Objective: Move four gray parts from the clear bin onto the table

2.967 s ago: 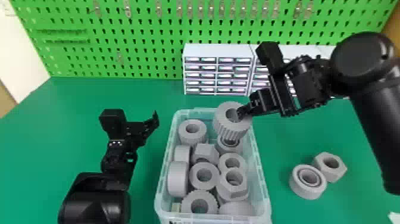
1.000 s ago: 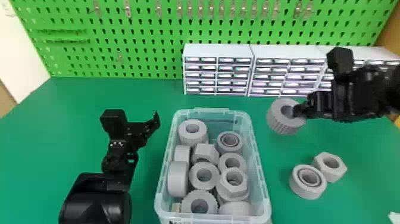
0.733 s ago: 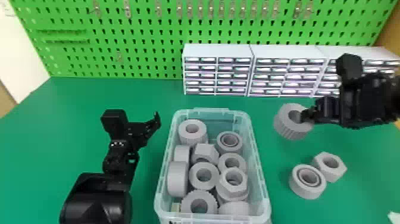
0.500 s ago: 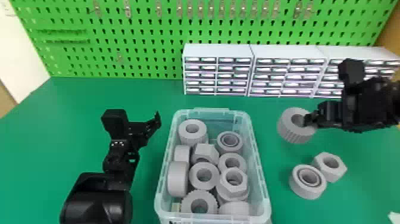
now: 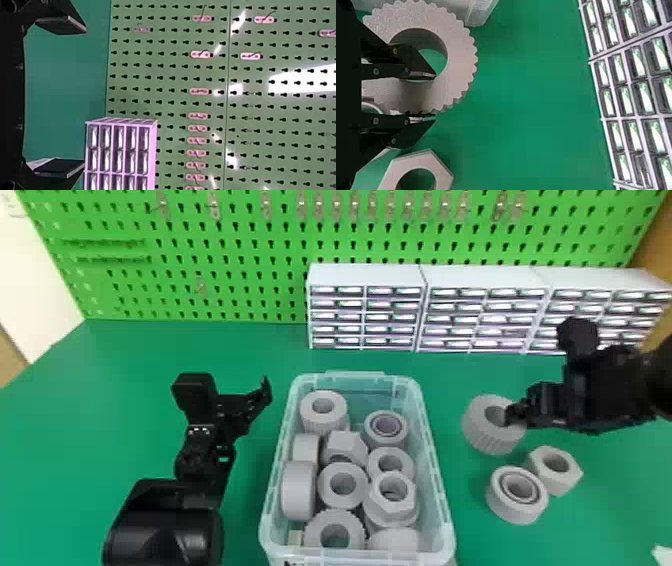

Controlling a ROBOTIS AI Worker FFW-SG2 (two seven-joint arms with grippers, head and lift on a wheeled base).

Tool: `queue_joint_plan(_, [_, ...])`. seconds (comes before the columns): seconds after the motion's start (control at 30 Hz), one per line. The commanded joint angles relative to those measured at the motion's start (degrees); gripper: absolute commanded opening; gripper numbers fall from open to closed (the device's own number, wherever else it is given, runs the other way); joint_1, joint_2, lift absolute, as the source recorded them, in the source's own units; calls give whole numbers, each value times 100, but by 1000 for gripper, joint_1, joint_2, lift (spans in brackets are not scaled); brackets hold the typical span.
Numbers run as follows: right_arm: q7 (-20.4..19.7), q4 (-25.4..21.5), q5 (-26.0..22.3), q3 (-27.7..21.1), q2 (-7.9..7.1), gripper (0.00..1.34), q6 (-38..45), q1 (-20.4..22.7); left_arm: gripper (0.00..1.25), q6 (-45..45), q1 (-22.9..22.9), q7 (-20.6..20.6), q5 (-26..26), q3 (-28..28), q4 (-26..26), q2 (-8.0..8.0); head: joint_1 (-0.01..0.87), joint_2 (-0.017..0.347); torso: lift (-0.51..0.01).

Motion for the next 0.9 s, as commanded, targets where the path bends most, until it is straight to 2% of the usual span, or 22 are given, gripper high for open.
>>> queue_joint_plan(0.0, [0, 168, -106, 54, -18, 339, -314, 75, 1146, 0, 7, 0, 0, -7, 8, 0, 693, 72, -52])
queue_joint_plan(0.27, [9, 493, -246, 247, -115, 339, -718, 137, 1146, 0, -2, 0, 9, -7, 8, 0, 693, 72, -52])
queue_joint_plan(0.87, [97, 845, -185, 309, -133, 334, -1474, 383, 1146, 0, 7, 0, 35, -34, 17, 0, 693, 72, -52])
